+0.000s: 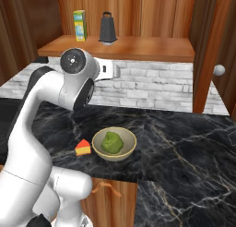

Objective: Pick the cheese from the fridge and the cheese grater from the cabinet and place them next to the salad bowl.

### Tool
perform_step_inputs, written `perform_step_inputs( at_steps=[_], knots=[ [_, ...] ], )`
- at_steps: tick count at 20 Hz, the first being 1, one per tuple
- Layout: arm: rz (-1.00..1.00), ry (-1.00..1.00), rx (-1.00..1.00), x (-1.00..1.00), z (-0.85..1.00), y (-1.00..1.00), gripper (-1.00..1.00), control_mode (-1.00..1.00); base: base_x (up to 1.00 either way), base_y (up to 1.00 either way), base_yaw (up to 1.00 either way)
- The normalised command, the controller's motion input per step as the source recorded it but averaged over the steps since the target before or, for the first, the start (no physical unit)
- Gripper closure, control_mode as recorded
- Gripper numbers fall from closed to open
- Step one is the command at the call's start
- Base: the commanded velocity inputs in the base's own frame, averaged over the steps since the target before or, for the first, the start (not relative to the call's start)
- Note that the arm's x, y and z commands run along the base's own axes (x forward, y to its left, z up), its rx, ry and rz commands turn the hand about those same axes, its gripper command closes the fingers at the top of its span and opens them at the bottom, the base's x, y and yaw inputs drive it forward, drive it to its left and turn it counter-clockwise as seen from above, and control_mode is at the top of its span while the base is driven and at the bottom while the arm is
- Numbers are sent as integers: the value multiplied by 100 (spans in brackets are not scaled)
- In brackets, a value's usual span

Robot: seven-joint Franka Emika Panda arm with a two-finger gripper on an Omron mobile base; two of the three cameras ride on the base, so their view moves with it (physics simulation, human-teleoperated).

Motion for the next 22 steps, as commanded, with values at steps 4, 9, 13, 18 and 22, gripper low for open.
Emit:
perform_step_inputs(
  at_steps=[4, 9, 13, 18, 22],
  knots=[
    [0, 0, -10, 0, 84, -3, -100, -100, 0, 0, 0],
    [0, 0, 4, 13, 51, -14, -100, -100, 0, 0, 0],
    [1, 1, 9, 63, 13, -2, -100, -100, 0, 0, 0],
    [14, 0, 15, 86, 12, 0, -100, -100, 0, 0, 0],
    [20, 0, 13, 68, 20, -1, -100, -100, 0, 0, 0]
  ],
)
